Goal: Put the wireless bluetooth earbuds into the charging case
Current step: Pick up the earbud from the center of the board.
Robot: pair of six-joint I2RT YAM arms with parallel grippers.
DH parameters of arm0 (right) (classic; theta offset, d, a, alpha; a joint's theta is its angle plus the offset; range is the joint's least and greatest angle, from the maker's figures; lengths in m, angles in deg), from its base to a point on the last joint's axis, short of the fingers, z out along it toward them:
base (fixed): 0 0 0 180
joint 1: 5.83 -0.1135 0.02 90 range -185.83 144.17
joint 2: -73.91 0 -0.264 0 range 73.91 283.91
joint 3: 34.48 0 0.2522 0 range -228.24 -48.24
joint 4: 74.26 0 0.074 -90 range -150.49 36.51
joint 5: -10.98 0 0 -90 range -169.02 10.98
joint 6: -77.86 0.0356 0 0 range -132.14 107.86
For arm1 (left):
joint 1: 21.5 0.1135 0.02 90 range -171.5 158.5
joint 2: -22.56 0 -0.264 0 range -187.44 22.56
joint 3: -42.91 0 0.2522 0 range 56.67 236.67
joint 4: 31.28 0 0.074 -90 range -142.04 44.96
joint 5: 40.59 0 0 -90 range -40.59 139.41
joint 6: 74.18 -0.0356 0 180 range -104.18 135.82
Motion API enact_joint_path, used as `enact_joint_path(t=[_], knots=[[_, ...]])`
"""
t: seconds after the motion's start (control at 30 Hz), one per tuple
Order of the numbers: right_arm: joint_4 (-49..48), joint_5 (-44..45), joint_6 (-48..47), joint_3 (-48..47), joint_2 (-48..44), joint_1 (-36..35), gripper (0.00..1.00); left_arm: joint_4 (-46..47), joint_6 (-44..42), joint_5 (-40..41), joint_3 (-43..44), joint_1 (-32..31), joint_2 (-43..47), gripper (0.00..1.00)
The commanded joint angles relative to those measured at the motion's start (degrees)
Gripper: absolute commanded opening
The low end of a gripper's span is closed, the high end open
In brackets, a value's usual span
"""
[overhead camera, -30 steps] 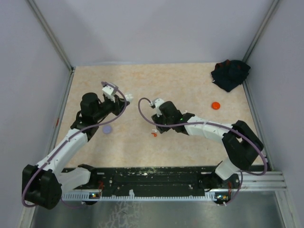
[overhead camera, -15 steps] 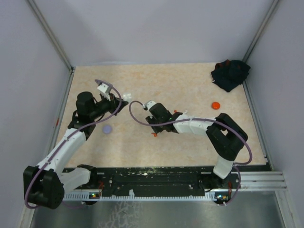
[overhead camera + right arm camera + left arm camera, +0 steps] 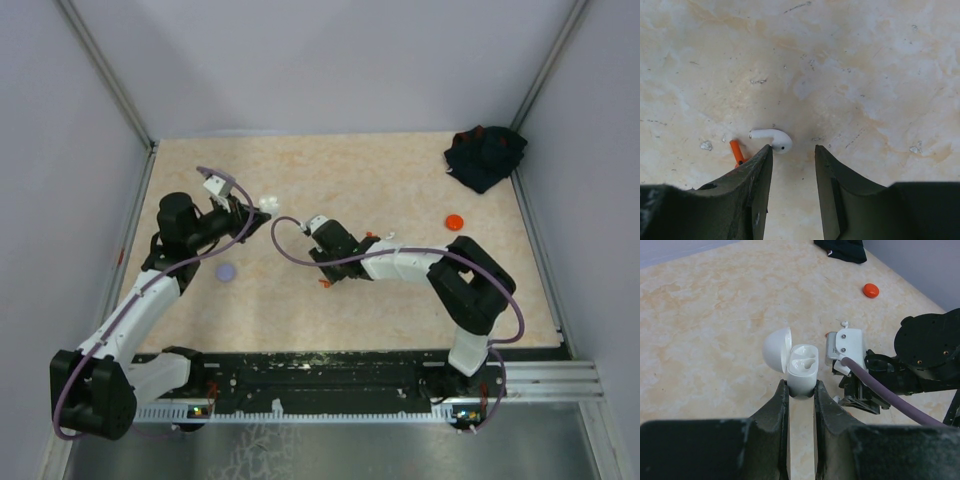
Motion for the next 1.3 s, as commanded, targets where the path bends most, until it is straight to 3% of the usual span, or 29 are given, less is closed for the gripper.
enact_joint_path(t=[0.0,0.43,0.77,1.27], knots=[[1.00,5.47,-1.75,-2.59,0.10,-0.40,0.40,2.36,0.68,-1.72,-0.06,0.64,0.03,0.00],[-0.75,6.15,-1.54,-3.85,-0.61,6.01,0.39,2.91,1.59,-2.68,-0.12,1.04,-0.14,0.00],[0.92,-0.90,-1.76,-2.65,-5.40,3.45,0.40,3.16,2.07,-3.20,-0.13,1.44,-0.05,0.00],[-2.17,4.68,3.25,-4.43,0.87,-0.78,0.49,3.80,2.22,-4.82,-0.21,1.79,-0.79,0.00]])
